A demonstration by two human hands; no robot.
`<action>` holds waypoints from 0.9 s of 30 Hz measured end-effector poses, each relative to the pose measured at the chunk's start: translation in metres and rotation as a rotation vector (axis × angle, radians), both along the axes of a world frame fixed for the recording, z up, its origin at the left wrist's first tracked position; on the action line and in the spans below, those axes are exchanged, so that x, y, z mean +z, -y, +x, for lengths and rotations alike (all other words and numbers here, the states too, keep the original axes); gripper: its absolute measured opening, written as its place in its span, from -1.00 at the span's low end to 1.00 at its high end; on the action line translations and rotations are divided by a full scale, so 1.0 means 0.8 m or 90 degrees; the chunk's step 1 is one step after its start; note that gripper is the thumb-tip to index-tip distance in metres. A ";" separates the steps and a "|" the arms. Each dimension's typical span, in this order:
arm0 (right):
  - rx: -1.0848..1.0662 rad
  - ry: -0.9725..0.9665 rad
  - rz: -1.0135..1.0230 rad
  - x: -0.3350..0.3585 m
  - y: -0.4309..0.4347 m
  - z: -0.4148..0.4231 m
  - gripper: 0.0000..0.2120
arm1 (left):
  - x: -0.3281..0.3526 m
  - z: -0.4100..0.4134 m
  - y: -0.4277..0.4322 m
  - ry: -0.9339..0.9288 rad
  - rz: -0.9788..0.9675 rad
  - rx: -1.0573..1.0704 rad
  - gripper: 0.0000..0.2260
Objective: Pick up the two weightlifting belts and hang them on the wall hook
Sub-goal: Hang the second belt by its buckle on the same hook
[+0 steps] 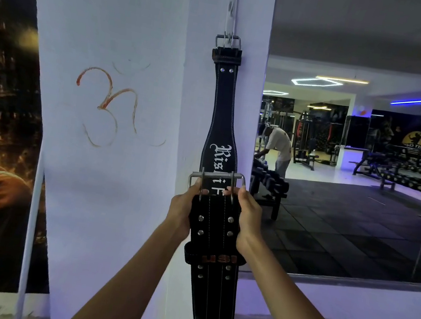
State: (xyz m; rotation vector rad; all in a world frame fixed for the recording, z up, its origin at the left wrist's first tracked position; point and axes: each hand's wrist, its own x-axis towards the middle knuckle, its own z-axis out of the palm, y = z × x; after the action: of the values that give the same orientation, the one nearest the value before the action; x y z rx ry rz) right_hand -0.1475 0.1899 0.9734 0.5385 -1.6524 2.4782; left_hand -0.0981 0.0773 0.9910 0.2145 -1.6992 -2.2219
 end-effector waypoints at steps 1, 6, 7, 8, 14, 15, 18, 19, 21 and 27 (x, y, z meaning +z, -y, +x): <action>-0.016 0.008 -0.004 0.004 -0.001 -0.001 -0.65 | 0.005 -0.001 0.005 0.025 0.001 -0.047 -0.68; -0.034 0.037 -0.026 0.021 -0.008 -0.012 -0.66 | 0.015 -0.003 0.017 0.001 -0.072 -0.132 -0.83; -0.030 0.038 -0.019 0.022 -0.008 -0.014 -0.65 | 0.013 -0.005 0.014 -0.033 -0.101 -0.100 -0.81; -0.027 0.041 -0.011 0.023 -0.006 -0.013 -0.65 | 0.009 -0.007 0.010 -0.072 -0.139 -0.047 -0.76; -0.009 0.104 0.105 0.031 0.013 -0.015 -0.60 | -0.004 -0.026 -0.015 -0.156 -0.251 0.334 -0.55; 0.000 0.127 0.133 0.036 0.012 -0.018 -0.62 | -0.005 -0.030 -0.017 -0.151 -0.254 0.352 -0.56; 0.100 0.122 0.160 0.039 0.008 -0.028 -0.82 | -0.003 -0.044 -0.008 -0.131 -0.274 0.387 -0.55; 0.123 0.093 0.159 0.037 0.008 -0.030 -0.89 | -0.001 -0.048 -0.002 -0.129 -0.274 0.396 -0.54; 0.094 0.028 0.184 0.032 0.013 -0.033 -0.95 | 0.007 -0.053 0.007 -0.137 -0.269 0.394 -0.54; -0.281 -0.223 0.142 0.116 0.054 -0.051 -0.58 | 0.089 -0.079 0.030 -0.303 -0.330 0.371 -0.59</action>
State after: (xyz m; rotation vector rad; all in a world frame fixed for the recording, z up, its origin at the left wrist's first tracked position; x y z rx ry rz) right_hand -0.1879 0.1464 1.0662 0.5240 -1.6894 1.7916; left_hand -0.1617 0.0537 1.0622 0.0350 -1.6070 -1.2470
